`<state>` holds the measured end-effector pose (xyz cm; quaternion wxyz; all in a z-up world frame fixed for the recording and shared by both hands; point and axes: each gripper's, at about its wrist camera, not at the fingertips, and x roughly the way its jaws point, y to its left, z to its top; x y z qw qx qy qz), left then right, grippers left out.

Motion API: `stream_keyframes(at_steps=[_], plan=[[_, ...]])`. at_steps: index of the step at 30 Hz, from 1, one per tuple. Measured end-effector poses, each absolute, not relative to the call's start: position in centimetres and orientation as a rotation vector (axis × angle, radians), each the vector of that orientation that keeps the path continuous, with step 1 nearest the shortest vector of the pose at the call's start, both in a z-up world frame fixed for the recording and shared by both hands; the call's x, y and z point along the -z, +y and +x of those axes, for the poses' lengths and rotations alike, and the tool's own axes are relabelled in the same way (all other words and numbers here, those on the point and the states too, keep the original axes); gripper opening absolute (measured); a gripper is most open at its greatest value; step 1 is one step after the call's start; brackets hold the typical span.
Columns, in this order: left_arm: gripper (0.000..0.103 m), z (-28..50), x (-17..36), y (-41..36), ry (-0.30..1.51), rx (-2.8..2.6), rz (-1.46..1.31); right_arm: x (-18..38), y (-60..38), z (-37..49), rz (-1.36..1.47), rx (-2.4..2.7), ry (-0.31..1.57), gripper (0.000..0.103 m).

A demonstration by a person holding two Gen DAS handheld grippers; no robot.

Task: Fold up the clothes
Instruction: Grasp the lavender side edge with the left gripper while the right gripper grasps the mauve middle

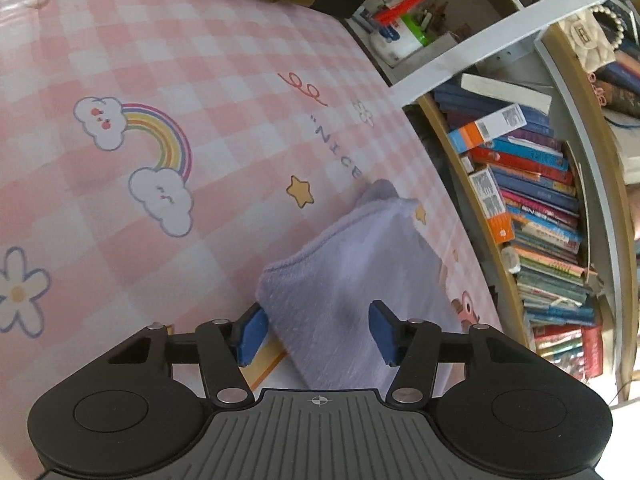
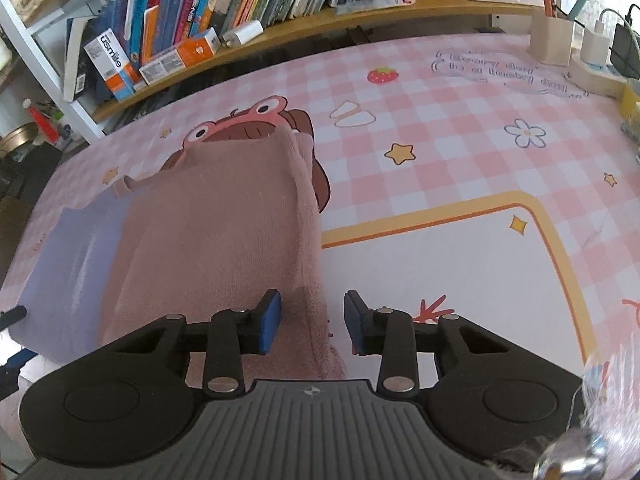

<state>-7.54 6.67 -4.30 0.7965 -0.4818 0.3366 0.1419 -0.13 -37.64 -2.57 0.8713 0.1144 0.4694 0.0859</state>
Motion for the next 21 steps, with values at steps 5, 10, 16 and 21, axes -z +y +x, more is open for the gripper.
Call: stream_keyframes(at_steps=[5,10,16,21], plan=[[0.015,-6.5,4.5,7.0,0.737,-0.376,-1.029,2.8,-37.1,-0.2,0.236,-0.174,0.986,0.031],[0.007,-7.1,1.2,5.7,0.606,-0.252,-0.844,2.8,-36.5,-0.1,0.247,-0.185,0.994,0.023],[0.007,-7.9,1.9,8.7,0.572,-0.326,-0.852,2.9,-33.2,-0.2,0.229,-0.29,1.015,0.02],[0.008,-7.7,3.8,10.7,0.595,-0.352,-0.905,2.8,-31.6,-0.3,0.192,-0.316,1.013,0.02]])
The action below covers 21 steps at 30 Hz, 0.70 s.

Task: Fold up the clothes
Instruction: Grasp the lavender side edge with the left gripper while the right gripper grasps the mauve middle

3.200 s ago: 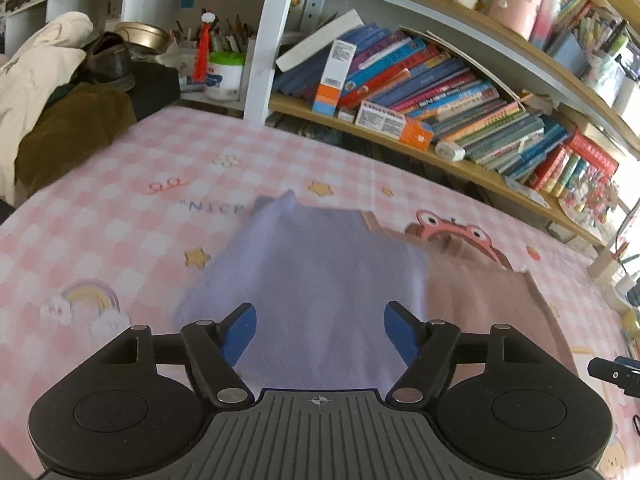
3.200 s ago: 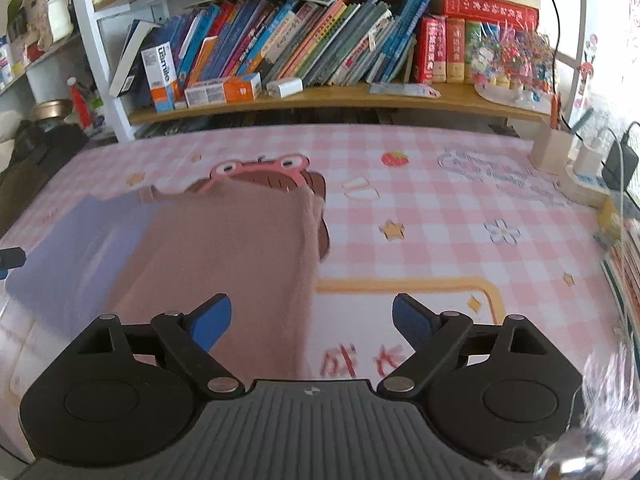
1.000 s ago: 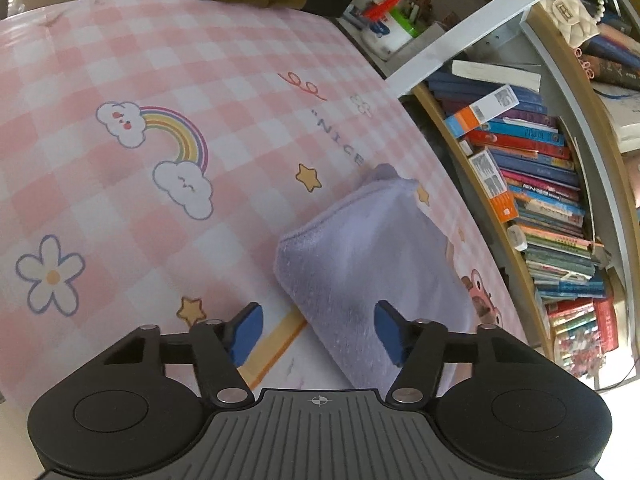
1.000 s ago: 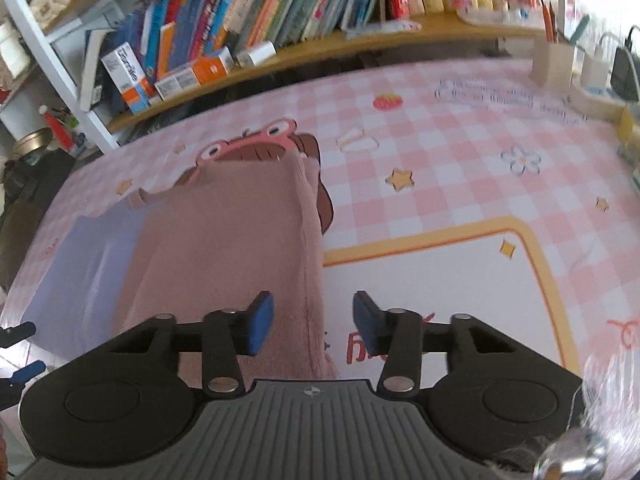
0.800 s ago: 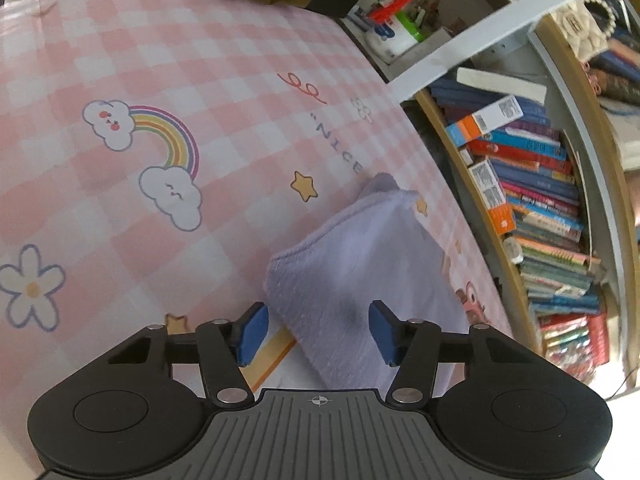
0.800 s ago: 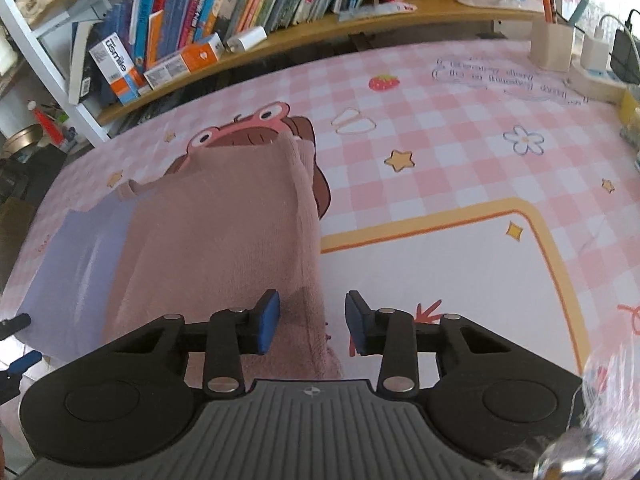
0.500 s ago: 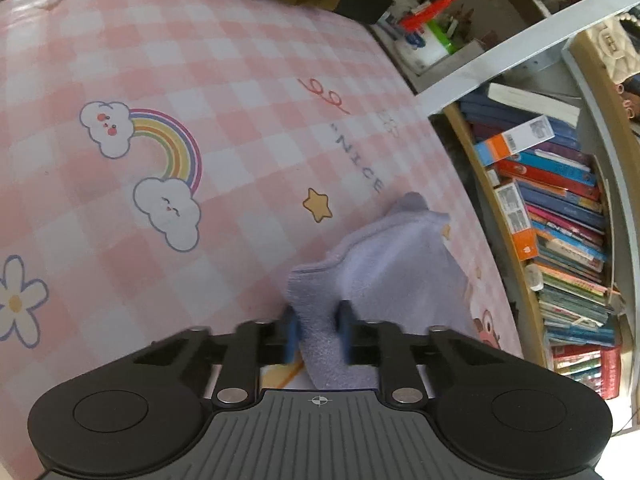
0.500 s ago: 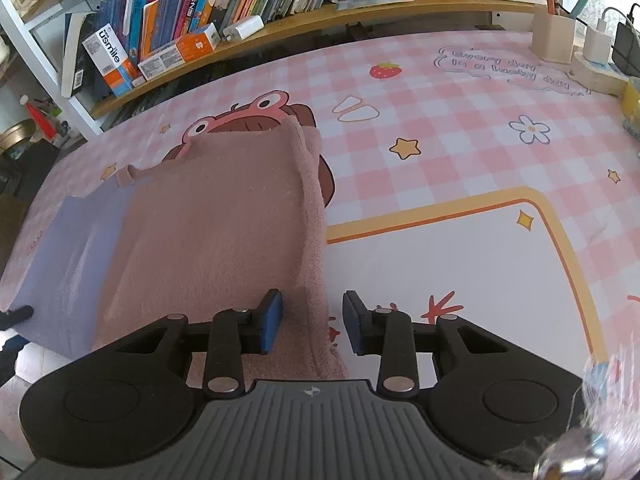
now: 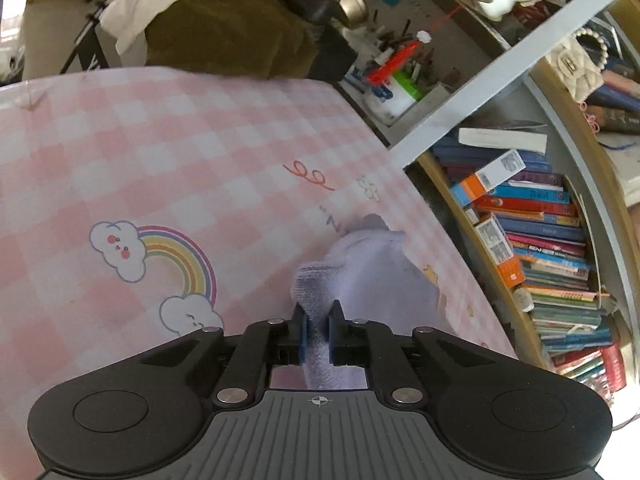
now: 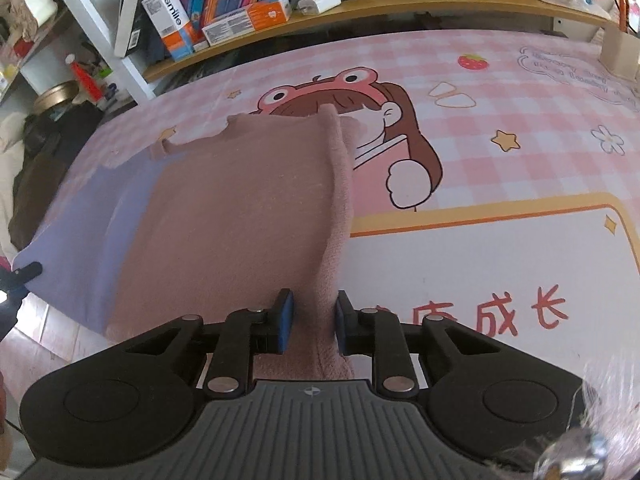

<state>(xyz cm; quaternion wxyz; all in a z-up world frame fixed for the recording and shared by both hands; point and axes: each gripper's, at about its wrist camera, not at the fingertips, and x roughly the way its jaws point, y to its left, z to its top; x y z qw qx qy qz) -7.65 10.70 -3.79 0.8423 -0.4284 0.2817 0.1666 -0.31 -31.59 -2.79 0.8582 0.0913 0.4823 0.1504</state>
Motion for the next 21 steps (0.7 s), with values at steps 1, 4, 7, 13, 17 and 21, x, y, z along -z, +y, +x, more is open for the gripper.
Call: stream_keyframes(at_steps=[1,4,7,13,17,21], plan=[[0.01,-7.5,4.0,10.8,0.598,-0.348,-0.912,2.8,-31.6,-0.3,0.196,-0.316,1.015,0.02],[0.018,-7.1,5.0,11.1,0.628,-0.332,-0.949,2.8,-31.7,-0.3,0.206,-0.316,1.019,0.02],[0.024,-7.1,5.9,11.0,0.643,-0.306,-0.994,2.8,-31.5,-0.2,0.201,-0.314,1.02,0.02],[0.03,-6.3,6.4,11.1,0.624,-0.272,-1.036,2.9,-31.4,0.0,0.2,-0.315,1.019,0.02],[0.026,-5.9,6.7,11.3,0.612,-0.259,-1.059,2.9,-31.3,-0.2,0.194,-0.313,1.018,0.02],[0.014,-6.0,7.1,11.2,0.611,-0.262,-1.061,2.9,-31.2,-0.2,0.183,-0.314,1.018,0.02]])
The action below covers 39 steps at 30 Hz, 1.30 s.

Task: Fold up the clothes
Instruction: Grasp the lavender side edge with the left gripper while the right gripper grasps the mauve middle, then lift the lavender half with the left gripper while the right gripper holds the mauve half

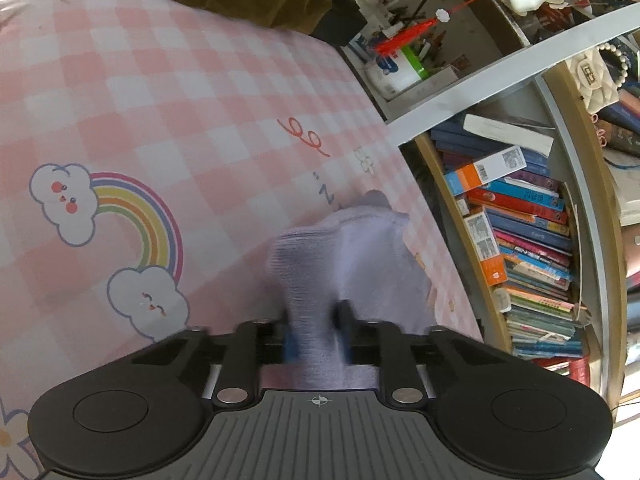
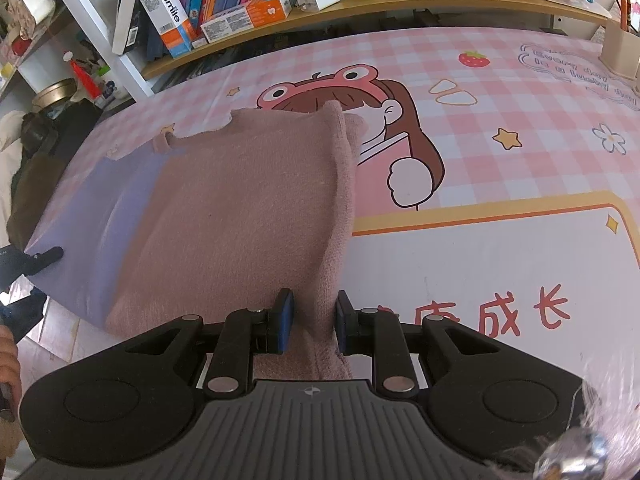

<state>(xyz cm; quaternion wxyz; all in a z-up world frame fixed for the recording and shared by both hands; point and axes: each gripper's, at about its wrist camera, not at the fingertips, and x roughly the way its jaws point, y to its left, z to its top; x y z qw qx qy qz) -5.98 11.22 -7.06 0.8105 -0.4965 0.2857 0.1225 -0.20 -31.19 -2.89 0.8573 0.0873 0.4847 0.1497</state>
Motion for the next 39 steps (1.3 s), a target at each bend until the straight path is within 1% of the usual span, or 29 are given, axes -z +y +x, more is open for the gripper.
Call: stream_keyframes(at_steps=[1,4,5,6,11,14,15,18,26,30,32,39], plan=[[0.012,-6.1,7.2,11.3,0.609,-0.264,-1.068,2.9,-31.2,-0.2,0.182,-0.316,1.02,0.02],[0.011,-6.1,7.1,11.4,0.609,-0.265,-1.066,2.8,-31.4,0.0,0.176,-0.318,1.024,0.025],[0.011,-6.1,7.0,11.4,0.611,-0.263,-1.058,2.7,-31.5,0.2,0.171,-0.313,1.024,0.032],[0.011,-6.0,6.8,11.3,0.611,-0.261,-1.049,2.6,-31.7,0.3,0.168,-0.309,1.018,0.035],[0.01,-6.0,5.7,10.7,0.596,-0.254,-0.996,1.5,-32.9,1.9,0.164,-0.318,0.972,0.035],[0.01,-6.0,4.7,10.1,0.574,-0.254,-0.964,1.6,-32.9,3.0,0.145,-0.359,0.977,0.032],[0.01,-6.0,4.3,9.8,0.564,-0.255,-0.951,1.7,-32.9,3.4,0.139,-0.376,0.982,0.028],[0.009,-5.9,2.9,8.8,0.536,-0.257,-0.903,2.2,-33.1,4.0,0.144,-0.428,1.001,0.022],[0.009,-5.6,0.3,5.9,0.519,-0.289,-0.761,2.6,-34.4,7.4,0.206,-0.515,1.001,0.023],[0.009,-5.8,-0.9,4.5,0.509,-0.304,-0.707,3.3,-34.5,8.4,0.203,-0.581,1.027,0.017],[0.009,-6.0,-1.9,3.5,0.499,-0.3,-0.674,3.5,-34.7,8.6,0.213,-0.605,1.032,0.016],[0.009,-6.0,-6.5,-3.2,0.444,-0.214,-0.502,4.1,-35.6,9.4,0.25,-0.674,1.041,0.016]])
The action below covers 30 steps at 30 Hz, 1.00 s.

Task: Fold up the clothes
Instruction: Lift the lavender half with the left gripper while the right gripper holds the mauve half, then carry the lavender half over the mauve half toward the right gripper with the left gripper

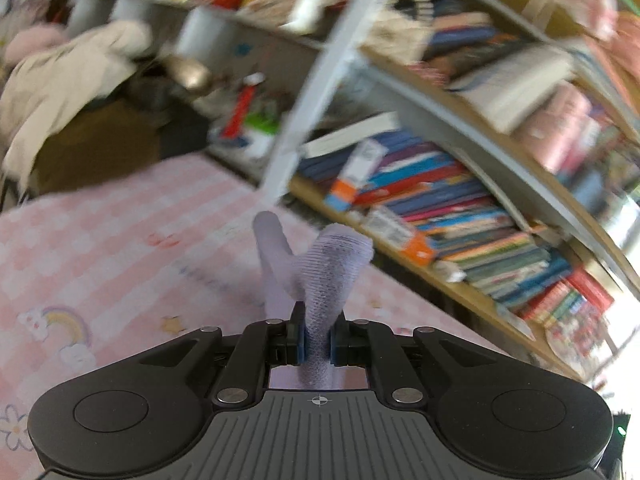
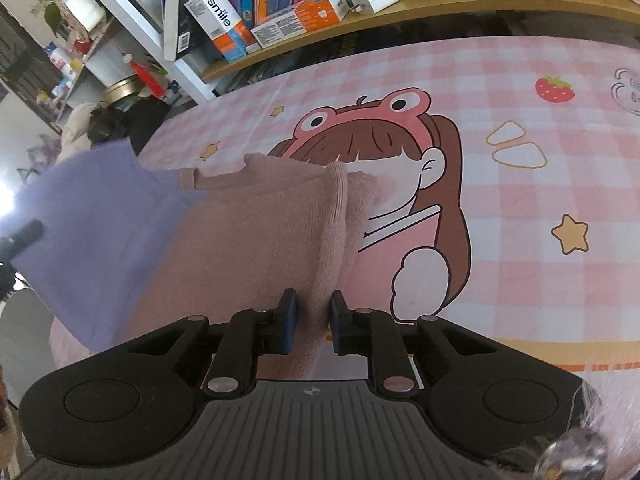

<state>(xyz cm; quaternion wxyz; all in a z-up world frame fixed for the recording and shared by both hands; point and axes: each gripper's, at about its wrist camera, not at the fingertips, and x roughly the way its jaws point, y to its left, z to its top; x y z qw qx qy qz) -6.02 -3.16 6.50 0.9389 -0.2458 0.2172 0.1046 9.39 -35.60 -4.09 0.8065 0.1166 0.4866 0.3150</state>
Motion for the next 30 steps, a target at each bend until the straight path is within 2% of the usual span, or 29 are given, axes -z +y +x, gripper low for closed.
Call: stream_keyframes(at_steps=[6,10,13,16,30], plan=[[0.009,-5.6,-8.4,-13.1,0.47,-0.047,-0.239,4.5,-36.2,10.0,0.272,-0.725,1.055,0.016],[0.01,-4.5,-4.7,-22.3,0.642,0.083,0.14,4.7,-36.6,10.2,0.291,-0.757,1.068,0.016],[0.014,-3.7,-0.5,-26.2,0.785,0.116,0.305,4.9,-36.9,10.4,0.307,-0.772,1.081,0.016],[0.016,-3.5,0.6,-27.1,0.807,0.102,0.355,5.0,-37.2,10.7,0.328,-0.779,1.096,0.016],[0.019,-4.5,-0.4,-27.7,0.811,0.102,0.399,5.3,-38.1,10.7,0.375,-0.787,1.11,0.016]])
